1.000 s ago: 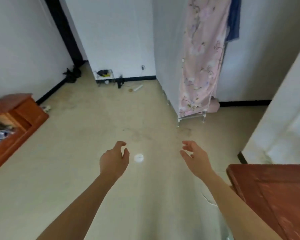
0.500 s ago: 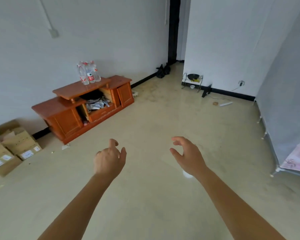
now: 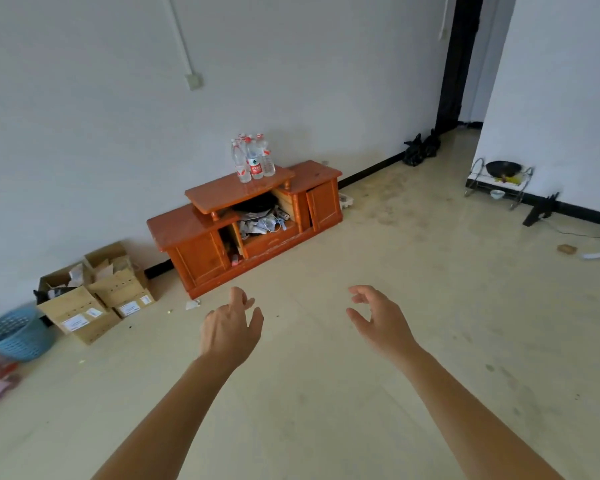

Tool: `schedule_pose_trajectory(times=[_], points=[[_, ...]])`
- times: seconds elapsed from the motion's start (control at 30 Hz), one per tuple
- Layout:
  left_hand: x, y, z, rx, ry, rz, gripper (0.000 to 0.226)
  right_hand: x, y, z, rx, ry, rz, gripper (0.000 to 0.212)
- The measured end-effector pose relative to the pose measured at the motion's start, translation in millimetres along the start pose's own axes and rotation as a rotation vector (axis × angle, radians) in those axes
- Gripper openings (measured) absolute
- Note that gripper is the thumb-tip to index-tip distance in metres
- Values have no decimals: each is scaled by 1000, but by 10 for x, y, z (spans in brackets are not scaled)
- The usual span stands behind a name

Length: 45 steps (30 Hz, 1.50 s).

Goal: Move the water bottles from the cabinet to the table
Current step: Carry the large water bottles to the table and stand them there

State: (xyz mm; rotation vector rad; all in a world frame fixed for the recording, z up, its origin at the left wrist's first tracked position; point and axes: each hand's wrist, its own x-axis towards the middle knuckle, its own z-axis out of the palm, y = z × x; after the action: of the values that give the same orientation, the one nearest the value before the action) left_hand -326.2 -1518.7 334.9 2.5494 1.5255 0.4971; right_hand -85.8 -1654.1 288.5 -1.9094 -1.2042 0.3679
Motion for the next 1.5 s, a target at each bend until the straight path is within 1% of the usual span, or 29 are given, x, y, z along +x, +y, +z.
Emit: schedule_pose_trajectory(times=[0.1, 0.27, 0.47, 0.53, 0.63, 0.77, 0.87, 0.93, 0.97, 1.03, 1.13, 1.2, 1.27, 1.37, 1.5], points=[[485, -39, 91, 19, -8, -62, 22, 676, 1, 53, 31, -34, -46, 38], [1252, -265, 363, 106, -73, -136, 33, 1673, 78, 434, 27, -143, -110, 39], [2542, -692, 808, 79, -22, -158, 37, 3060, 81, 998, -36, -211, -153, 40], [3080, -820, 886, 68, -4, -143, 37, 3617, 37, 1165, -88, -218, -191, 40], [4040, -984, 864, 36, -18, -126, 43, 4547, -135, 1294, -150, -219, -200, 40], [5188, -1075, 775, 46, -2, -64, 44, 5627, -296, 1309, -215, -131, -267, 42], [5820, -1123, 918, 55, -41, -73, 51, 6190, -190, 1399, -232, -57, -249, 52], [6378, -1174, 1173, 44, -89, -77, 56, 6709, -7, 1553, -242, -47, -210, 58], [6518, -1176, 1232, 47, -105, -69, 57, 6842, 42, 1599, -256, -38, -217, 62], [7067, -1213, 1547, 64, -126, -49, 59, 7404, 256, 1795, -245, -59, -199, 68], [7779, -1219, 1850, 85, -131, -48, 59, 8188, 489, 2040, -232, -67, -206, 67], [8468, -1193, 2074, 106, -134, -57, 59, 8917, 649, 2166, -182, -84, -205, 69], [9017, -1175, 2112, 114, -150, -73, 60, 9473, 685, 2230, -202, -120, -209, 75], [9881, -1090, 2154, 82, -154, -127, 62, 10388, 765, 2300, -189, -188, -193, 78], [10659, -1118, 2272, 39, -134, -178, 66, 11423, 728, 2465, -154, -241, -176, 79]])
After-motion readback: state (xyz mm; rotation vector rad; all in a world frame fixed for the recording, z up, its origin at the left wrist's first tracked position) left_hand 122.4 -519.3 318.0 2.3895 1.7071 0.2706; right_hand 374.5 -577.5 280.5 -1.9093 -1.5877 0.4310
